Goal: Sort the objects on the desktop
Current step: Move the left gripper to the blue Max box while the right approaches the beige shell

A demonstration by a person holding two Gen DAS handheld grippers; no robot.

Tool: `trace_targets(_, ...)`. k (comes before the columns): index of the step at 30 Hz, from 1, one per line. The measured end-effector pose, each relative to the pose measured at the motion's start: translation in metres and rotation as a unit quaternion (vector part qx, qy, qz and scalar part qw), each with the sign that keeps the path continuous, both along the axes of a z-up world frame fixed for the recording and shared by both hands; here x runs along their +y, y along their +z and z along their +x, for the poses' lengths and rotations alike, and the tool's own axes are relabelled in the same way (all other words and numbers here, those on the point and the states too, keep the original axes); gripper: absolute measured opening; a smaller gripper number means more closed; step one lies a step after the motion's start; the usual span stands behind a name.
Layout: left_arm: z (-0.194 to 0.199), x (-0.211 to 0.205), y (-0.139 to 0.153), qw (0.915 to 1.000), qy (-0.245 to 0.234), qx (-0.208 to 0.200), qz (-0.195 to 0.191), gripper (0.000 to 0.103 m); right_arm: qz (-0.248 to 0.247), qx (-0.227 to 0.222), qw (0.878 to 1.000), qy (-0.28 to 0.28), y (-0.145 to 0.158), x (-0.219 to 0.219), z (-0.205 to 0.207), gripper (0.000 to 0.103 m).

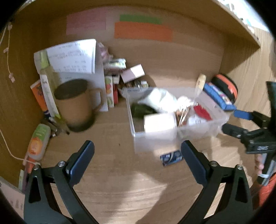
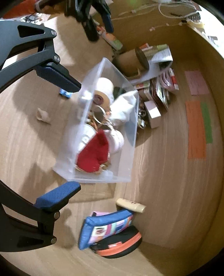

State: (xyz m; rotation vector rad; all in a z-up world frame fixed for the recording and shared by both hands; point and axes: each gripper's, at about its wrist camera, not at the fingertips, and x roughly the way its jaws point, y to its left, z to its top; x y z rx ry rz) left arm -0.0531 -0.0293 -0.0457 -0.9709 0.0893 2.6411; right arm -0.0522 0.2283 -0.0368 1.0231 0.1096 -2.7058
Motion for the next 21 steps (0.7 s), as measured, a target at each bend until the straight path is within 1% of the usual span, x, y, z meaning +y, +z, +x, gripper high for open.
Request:
trace_targets(3,0.001,0.008,-0.017,0.9997,-0.010,-0.019,-0.007,0.101,0.020,0.008,1.000,-0.001,-0.009,-0.005,0.018,0.102)
trace_targets(7,-0.001,0.017,-0.038,0.9987,-0.013,-0.048,-0.010,0.101,0.060,0.011,0.998,0.008,-0.028,-0.018,0.032,0.100)
trace_targets(9,-0.001,0.020,-0.047,0.9980,-0.018,-0.060,-0.009,0.101,0.074,0.003,0.997,0.015,-0.040,-0.025,0.034,0.094)
trace_targets(10,-0.001,0.022,-0.051,0.9977,-0.021,-0.063,-0.008,0.101,0.080,-0.006,0.997,0.021,-0.046,-0.027,0.031,0.085)
trace_targets(11,-0.001,0.024,-0.054,0.9974,-0.024,-0.067,-0.008,0.101,0.079,-0.016,0.996,0.028,-0.051,-0.028,0.029,0.080)
trace_targets(12,0.000,0.026,-0.057,0.9972,-0.026,-0.070,-0.010,0.101,0.075,-0.029,0.996,0.035,-0.056,-0.029,0.026,0.072)
trace_targets(14,0.001,0.029,-0.063,0.9966,-0.028,-0.076,-0.013,0.101,0.067,-0.048,0.996,0.043,-0.064,-0.030,0.022,0.060)
trace_targets(17,-0.001,0.033,-0.069,0.9959,-0.026,-0.085,-0.016,0.101,0.062,-0.061,0.995,0.056,-0.070,-0.031,0.016,0.047)
trace_targets(20,-0.004,0.035,-0.070,0.9958,-0.023,-0.087,-0.020,0.101,0.060,-0.069,0.994,0.065,-0.073,-0.032,0.012,0.039)
trace_targets(21,-0.004,0.036,-0.070,0.9957,-0.025,-0.087,-0.020,0.101,0.060,-0.071,0.993,0.069,-0.074,-0.033,0.011,0.038)
